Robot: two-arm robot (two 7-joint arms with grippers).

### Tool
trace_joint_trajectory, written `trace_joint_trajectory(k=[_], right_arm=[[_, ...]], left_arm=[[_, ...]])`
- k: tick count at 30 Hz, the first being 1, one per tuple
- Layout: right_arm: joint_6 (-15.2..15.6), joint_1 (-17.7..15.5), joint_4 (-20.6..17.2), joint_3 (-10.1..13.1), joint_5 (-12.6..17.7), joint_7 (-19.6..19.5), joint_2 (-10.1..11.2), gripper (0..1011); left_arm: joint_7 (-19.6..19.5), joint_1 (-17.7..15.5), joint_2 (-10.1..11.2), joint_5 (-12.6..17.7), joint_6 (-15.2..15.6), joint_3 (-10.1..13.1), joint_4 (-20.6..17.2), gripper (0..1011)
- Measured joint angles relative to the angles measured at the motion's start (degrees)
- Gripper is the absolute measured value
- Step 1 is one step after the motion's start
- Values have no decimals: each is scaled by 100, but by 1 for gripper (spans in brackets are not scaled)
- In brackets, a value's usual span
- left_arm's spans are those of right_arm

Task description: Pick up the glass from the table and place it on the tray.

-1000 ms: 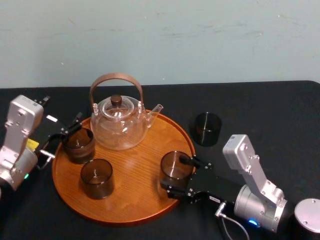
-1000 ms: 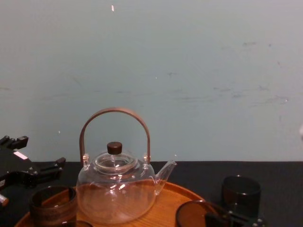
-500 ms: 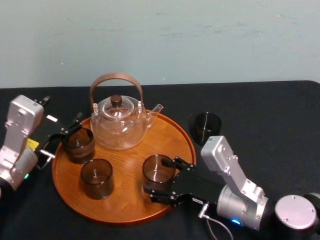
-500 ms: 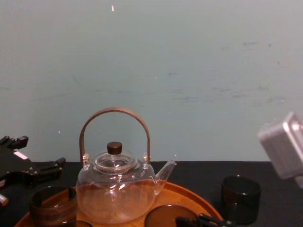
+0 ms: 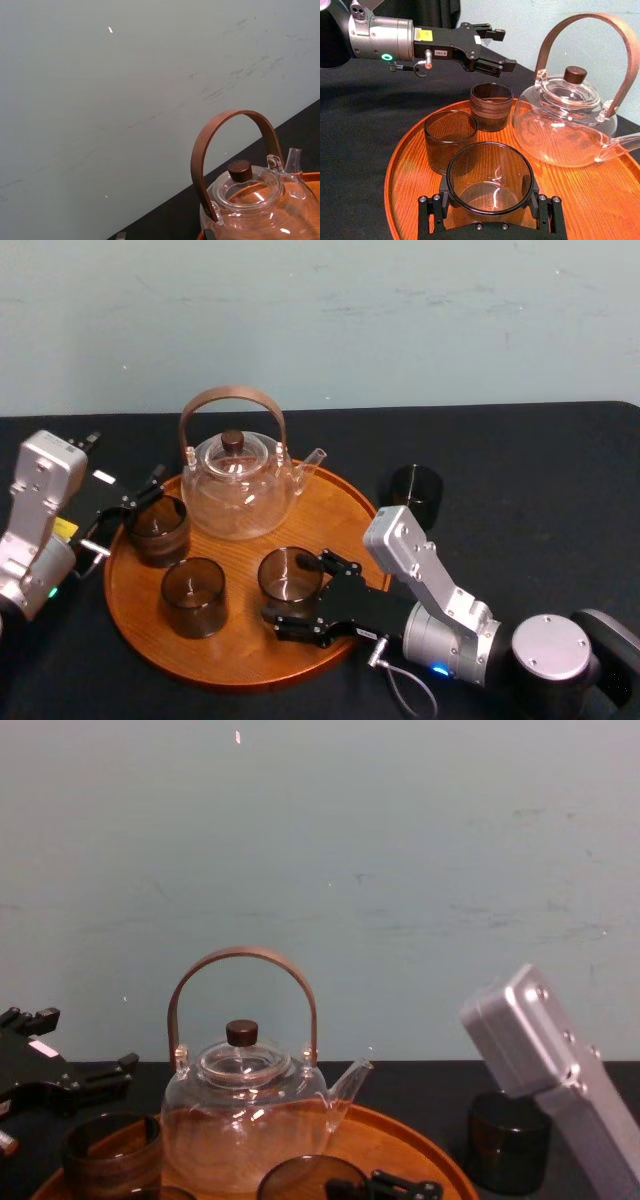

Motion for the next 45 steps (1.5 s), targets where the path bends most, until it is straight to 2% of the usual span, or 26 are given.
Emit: trace_joint_trajectory(k=[11, 34, 45], right_arm=[[-16, 134, 254, -73, 24, 69, -135, 905], [-12, 192, 497, -136, 144, 111, -197, 905], [-10, 191, 497, -131, 146, 102, -196, 905]], left_arm=[[0, 0, 0, 0, 0, 0, 0, 1001], [0, 0, 0, 0, 0, 0, 0, 1001], [0, 0, 0, 0, 0, 0, 0, 1001]])
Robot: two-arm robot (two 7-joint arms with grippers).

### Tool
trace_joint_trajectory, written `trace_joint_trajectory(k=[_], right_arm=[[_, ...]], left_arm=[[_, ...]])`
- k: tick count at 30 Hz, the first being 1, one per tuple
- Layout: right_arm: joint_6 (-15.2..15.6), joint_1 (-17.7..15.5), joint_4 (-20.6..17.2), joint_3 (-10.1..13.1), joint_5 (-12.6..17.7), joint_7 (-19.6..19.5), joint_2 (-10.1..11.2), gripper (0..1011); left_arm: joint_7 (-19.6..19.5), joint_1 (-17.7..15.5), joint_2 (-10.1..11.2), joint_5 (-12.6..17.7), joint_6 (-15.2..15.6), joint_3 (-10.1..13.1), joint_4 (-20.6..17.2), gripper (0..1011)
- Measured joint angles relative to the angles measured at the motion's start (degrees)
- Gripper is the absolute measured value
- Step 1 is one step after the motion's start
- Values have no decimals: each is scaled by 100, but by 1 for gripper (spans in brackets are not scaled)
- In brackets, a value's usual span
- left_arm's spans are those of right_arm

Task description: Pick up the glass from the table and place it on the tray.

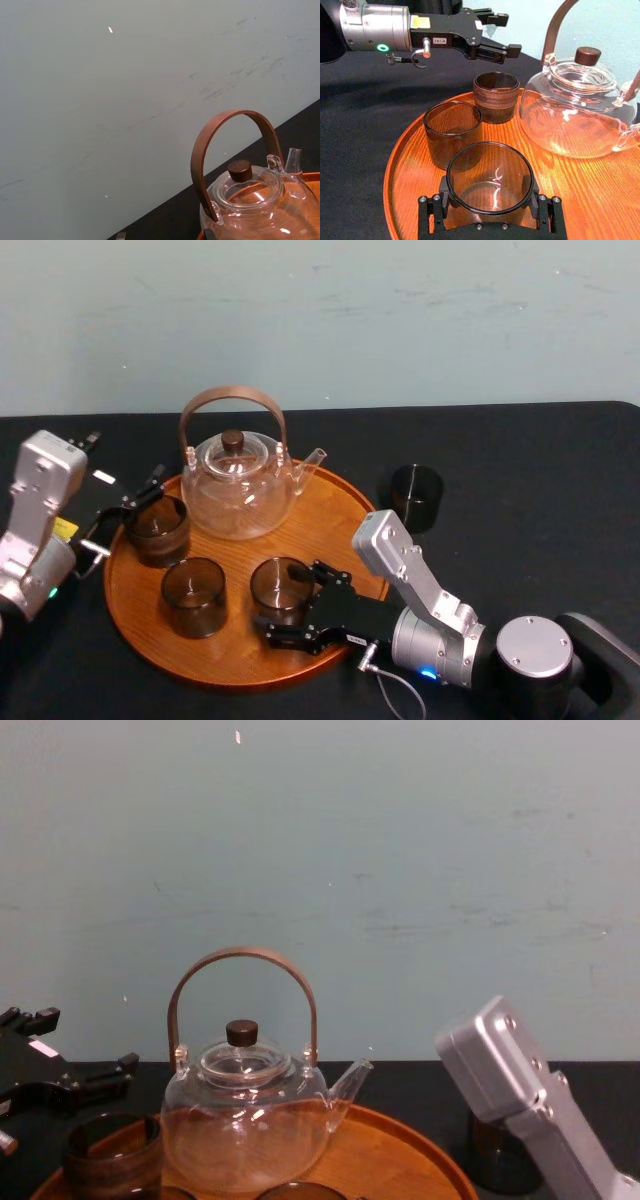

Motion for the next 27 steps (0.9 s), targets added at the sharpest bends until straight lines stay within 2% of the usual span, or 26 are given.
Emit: trace_joint_trajectory(k=[6, 11, 22, 27], right_arm=[[0, -3, -7, 2, 0, 0, 2, 908], [0, -5, -11, 3, 1, 0, 3, 1002], [-9, -6, -16, 3, 3, 2, 7, 1002], [-178, -73, -148, 71, 37, -11, 61, 1002]], left_arm=[[0, 0, 0, 0, 0, 0, 0, 1001], [0, 0, 0, 0, 0, 0, 0, 1001], [0, 0, 0, 0, 0, 0, 0, 1001], [0, 0, 0, 0, 0, 0, 0, 1002]])
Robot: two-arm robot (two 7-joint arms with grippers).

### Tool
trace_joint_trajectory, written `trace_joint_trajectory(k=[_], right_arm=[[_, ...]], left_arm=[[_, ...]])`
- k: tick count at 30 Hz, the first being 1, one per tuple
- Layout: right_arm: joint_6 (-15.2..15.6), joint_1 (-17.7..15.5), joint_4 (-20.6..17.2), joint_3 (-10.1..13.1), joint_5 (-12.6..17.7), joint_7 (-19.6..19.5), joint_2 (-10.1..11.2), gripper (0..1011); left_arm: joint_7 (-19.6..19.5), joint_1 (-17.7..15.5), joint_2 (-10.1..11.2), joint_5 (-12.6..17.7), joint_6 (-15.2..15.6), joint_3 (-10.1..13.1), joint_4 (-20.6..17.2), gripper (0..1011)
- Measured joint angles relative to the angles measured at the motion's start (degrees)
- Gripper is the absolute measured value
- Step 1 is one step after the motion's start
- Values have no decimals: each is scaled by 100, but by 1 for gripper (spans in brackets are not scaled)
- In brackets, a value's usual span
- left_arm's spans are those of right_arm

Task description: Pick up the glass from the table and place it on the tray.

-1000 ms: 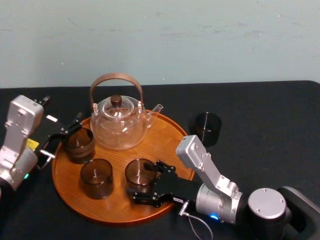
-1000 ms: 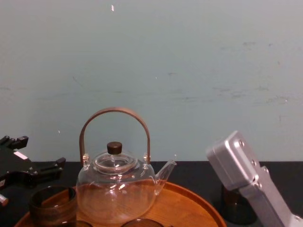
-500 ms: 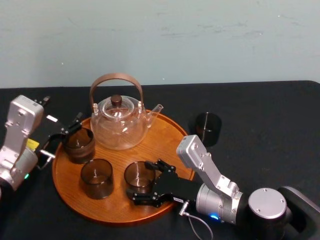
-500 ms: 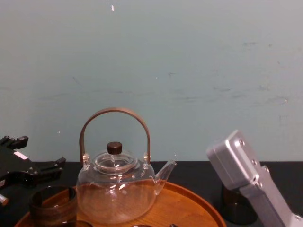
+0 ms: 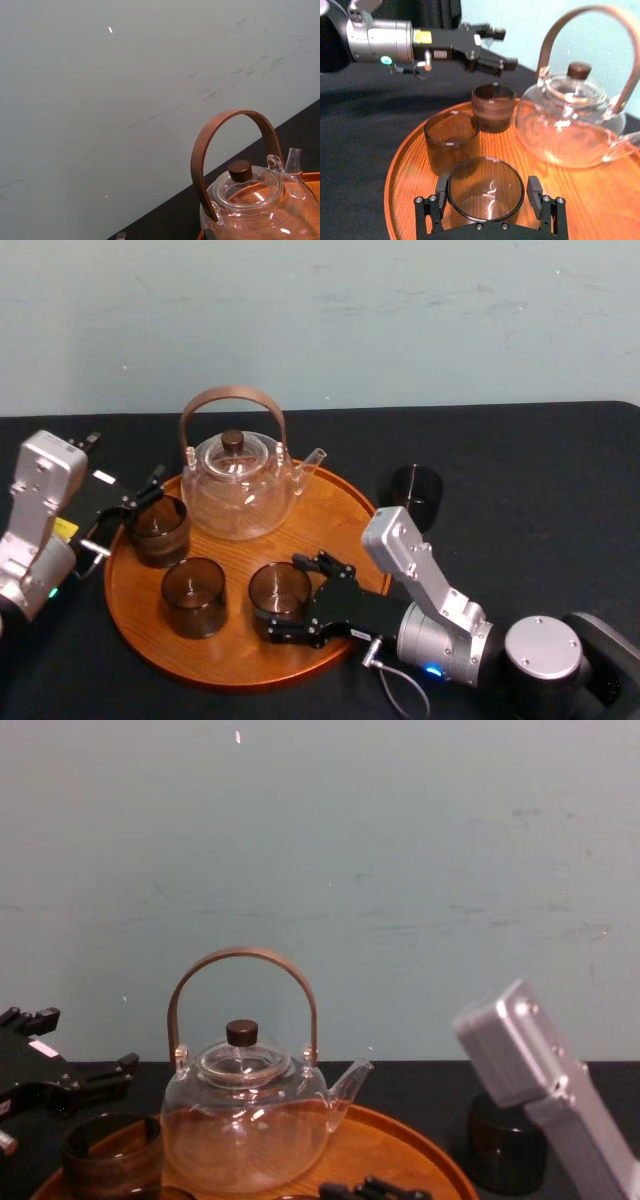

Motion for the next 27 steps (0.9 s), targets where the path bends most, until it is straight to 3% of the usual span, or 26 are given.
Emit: trace_joint_trajectory(k=[12, 22, 27], right_arm=[[-537, -309, -634, 169, -147, -157, 229, 1003], [-714, -633, -984, 437, 78, -110, 452, 1002], [-798, -835, -1124, 681, 270, -121, 607, 1003]], left_arm=[[0, 0, 0, 0, 0, 0, 0, 1001], [0, 0, 0, 0, 0, 0, 0, 1001], [0, 0, 0, 0, 0, 0, 0, 1001]])
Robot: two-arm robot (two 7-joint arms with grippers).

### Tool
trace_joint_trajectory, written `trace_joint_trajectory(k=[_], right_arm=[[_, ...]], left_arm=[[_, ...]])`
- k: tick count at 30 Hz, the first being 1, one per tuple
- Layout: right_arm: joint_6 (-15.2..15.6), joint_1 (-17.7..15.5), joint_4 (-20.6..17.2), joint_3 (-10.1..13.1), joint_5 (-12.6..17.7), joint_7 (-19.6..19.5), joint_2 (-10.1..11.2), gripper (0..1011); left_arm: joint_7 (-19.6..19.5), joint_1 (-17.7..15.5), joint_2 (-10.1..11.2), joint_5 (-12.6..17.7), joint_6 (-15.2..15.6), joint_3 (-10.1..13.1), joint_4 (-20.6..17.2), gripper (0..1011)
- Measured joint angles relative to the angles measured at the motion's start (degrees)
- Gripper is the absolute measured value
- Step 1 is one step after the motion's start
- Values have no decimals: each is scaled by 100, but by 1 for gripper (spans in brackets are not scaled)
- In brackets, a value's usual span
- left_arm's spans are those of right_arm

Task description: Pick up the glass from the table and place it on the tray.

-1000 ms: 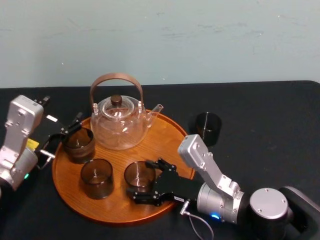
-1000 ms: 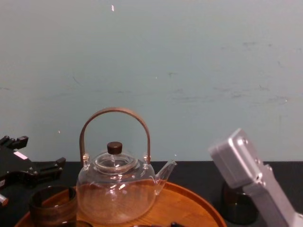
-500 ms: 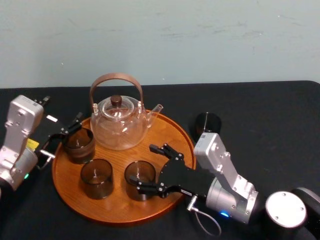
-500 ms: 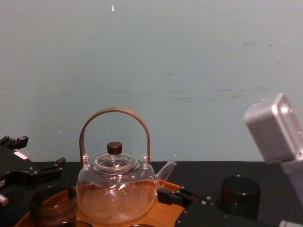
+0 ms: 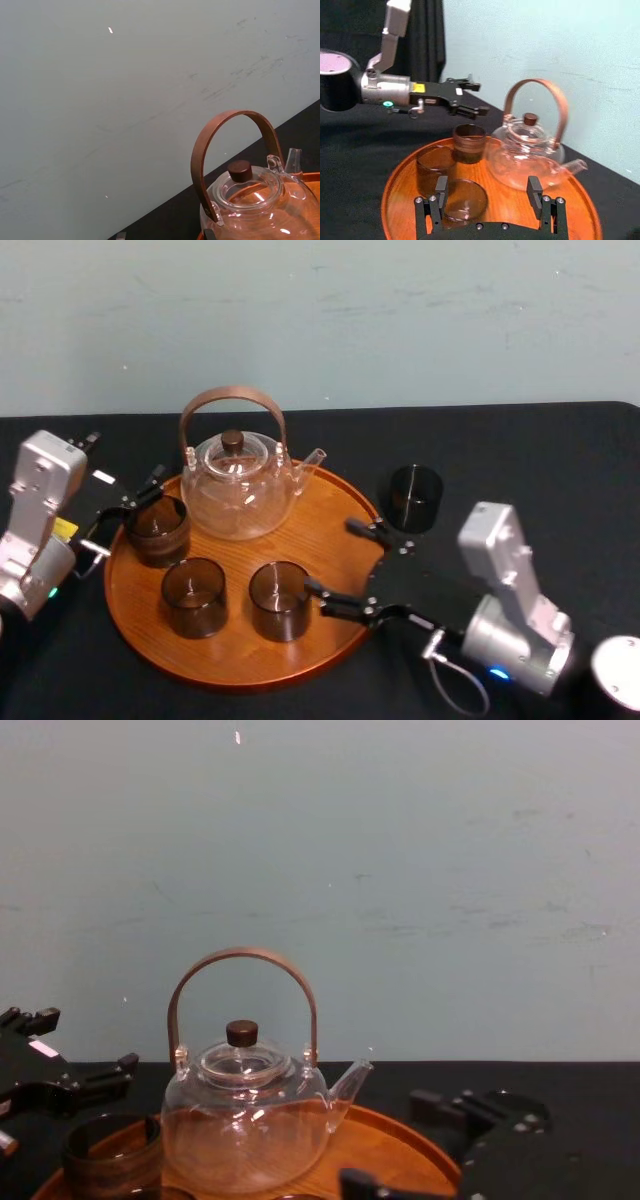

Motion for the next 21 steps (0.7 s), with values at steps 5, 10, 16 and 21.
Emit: trace_joint_trajectory(k=[5, 10, 16, 21], right_arm=[[-89, -226, -113, 289, 196, -63, 148, 1002], [-146, -431, -116, 609, 386, -158, 246, 1002], [-172, -625, -37, 950, 496, -342, 285, 1002], [-197, -790, 64, 1286, 547, -536, 269, 1003]], left_arm=[[0, 0, 0, 0, 0, 0, 0, 1001], [0, 0, 0, 0, 0, 0, 0, 1002], [0, 0, 0, 0, 0, 0, 0, 1001], [0, 0, 0, 0, 0, 0, 0, 1001]])
